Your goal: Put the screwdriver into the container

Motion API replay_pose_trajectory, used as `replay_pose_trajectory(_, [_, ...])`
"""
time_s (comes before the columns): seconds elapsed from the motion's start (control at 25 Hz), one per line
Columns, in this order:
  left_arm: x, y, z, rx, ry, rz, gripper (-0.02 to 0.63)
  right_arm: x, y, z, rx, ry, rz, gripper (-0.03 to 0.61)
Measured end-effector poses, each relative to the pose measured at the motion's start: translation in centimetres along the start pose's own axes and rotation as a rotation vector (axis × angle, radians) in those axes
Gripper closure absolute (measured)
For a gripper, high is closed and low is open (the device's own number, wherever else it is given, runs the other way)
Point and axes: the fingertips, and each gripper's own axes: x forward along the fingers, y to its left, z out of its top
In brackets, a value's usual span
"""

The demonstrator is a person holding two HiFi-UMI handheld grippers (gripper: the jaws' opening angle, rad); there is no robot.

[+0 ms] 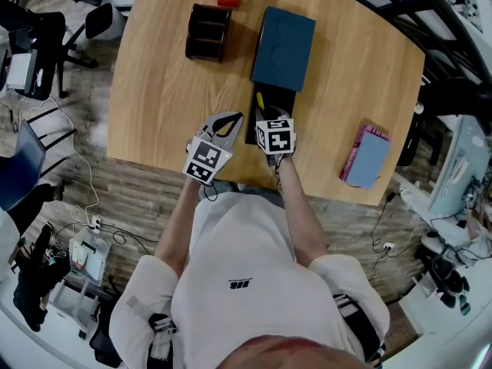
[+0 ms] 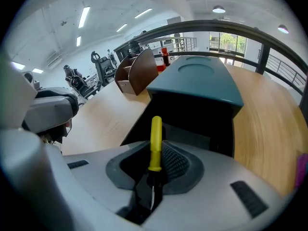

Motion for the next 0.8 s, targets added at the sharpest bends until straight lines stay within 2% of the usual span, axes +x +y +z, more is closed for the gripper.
replay_pose_trajectory(0.44, [-1.2, -1.0, 0.9, 0.027, -0.017, 0.026, 0.601, -3.1, 0.6, 1.5, -0.058, -0.105, -0.014, 0.488])
replay_pose_trajectory(0.8, [-3.1, -3.5, 4.4, 0.087, -0.076, 0.062, 0.601, -12.6, 1.3, 4.6, -0.138, -0.372, 0.02, 0.497])
